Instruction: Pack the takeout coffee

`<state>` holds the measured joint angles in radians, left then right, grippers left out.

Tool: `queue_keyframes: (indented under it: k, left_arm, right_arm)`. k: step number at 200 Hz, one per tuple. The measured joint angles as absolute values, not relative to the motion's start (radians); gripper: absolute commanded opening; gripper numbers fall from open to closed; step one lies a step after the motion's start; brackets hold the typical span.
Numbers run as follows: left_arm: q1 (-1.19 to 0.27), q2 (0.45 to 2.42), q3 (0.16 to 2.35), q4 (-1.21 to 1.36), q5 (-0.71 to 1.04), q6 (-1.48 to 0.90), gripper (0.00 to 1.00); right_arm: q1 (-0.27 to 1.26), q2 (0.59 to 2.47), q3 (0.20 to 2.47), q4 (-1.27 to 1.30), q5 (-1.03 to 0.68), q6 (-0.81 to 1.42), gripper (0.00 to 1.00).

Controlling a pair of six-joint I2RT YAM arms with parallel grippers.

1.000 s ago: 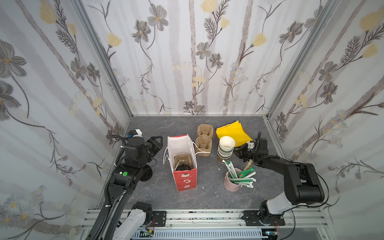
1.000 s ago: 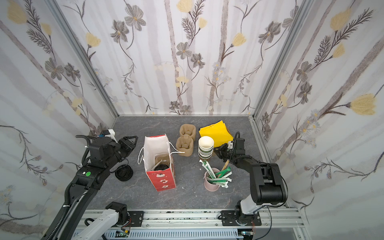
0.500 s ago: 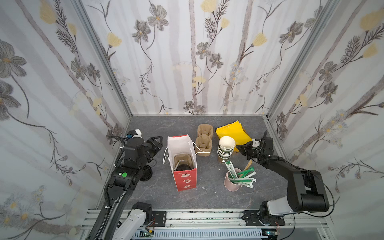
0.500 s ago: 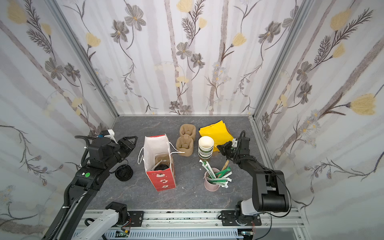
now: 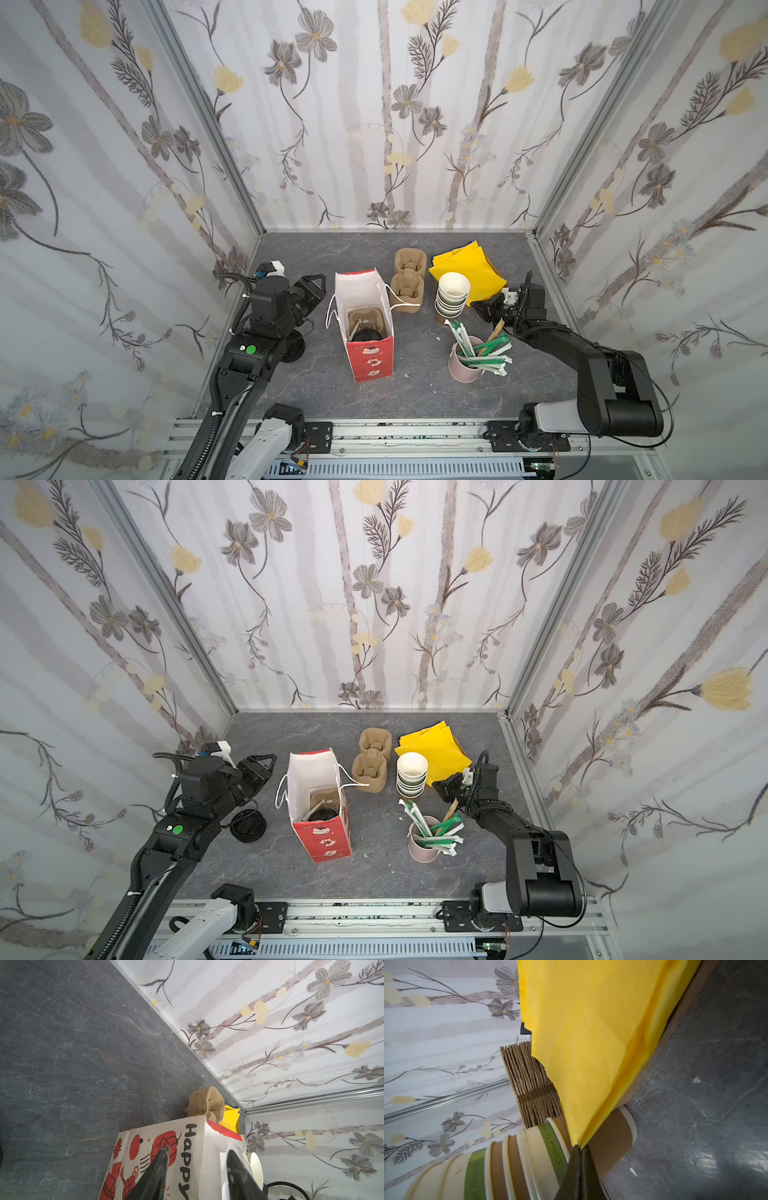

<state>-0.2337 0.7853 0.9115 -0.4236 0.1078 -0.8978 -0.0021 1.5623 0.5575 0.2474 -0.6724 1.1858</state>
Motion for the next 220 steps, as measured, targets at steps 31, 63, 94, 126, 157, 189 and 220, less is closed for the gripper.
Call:
queue_keyframes:
  k: [31, 63, 94, 126, 157, 189, 220]
  left_arm:
    - [-0.234, 0.773, 0.912, -0.423, 0.106, -0.898, 0.47]
    - [-0.234, 0.772, 0.912, -0.423, 0.105, -0.898, 0.47]
    - [-0.234, 0.781, 0.912, -0.422, 0.105, -0.897, 0.48]
    - [-0.234, 0.796, 0.924, -0.422, 0.105, -0.892, 0.48]
    - [-0.234, 0.839, 0.962, -0.416, 0.105, -0.868, 0.48]
    - [-0.234, 0.878, 0.995, -0.411, 0.105, -0.849, 0.48]
    - [-0.234, 0.884, 0.999, -0.387, 0.081, -0.827, 0.48]
  right_arm:
    - [-0.007, 1.573, 0.566, 0.262, -0.669, 1.189, 0.43]
    - [-0.039, 1.501, 0.593, 0.227, -0.628, 1.169, 0.71]
    - [-0.068, 1.482, 0.588, 0.189, -0.589, 1.165, 0.75]
    - [-0.084, 1.505, 0.583, 0.187, -0.578, 1.168, 0.70]
    - [-0.121, 1.534, 0.586, 0.198, -0.570, 1.170, 0.63]
    - [-0.144, 1.546, 0.630, 0.166, -0.567, 1.157, 0.57]
    - [-0.156, 1.533, 0.851, -0.015, -0.471, 0.982, 0.55]
